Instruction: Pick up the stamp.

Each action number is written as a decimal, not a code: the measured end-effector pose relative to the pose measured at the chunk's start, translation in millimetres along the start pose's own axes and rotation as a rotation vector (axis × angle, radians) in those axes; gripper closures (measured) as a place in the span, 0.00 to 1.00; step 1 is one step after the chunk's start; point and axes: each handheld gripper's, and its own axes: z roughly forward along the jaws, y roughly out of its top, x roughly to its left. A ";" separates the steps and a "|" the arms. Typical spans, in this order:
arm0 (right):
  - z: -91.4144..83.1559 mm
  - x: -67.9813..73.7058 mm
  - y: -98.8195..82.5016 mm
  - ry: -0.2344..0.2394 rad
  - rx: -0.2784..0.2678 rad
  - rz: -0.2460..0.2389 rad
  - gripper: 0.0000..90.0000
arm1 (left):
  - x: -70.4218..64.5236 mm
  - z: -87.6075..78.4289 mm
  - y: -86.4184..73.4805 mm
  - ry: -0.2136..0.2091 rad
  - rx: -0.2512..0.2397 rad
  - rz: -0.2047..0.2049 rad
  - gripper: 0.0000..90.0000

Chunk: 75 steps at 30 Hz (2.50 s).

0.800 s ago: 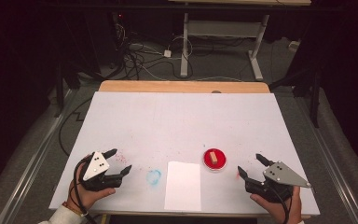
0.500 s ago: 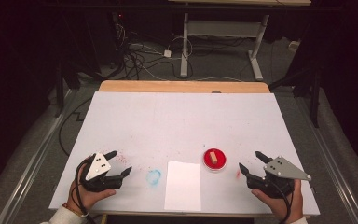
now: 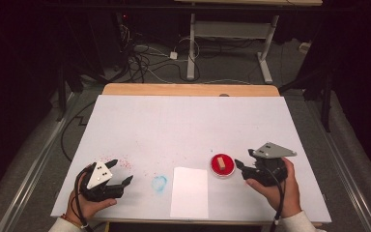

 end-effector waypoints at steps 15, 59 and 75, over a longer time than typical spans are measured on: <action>56.7 30.4 15.9 0.074 0.169 -0.049 0.59 | 1.1 3.3 -2.8 -0.004 0.040 0.012 0.27; 66.5 39.6 5.2 0.030 0.136 -0.166 0.74 | 0.2 1.1 -4.2 0.006 0.062 0.027 0.27; 76.2 27.2 -0.4 0.087 0.160 -0.070 0.84 | 0.3 1.6 -5.2 -0.003 0.065 0.026 0.27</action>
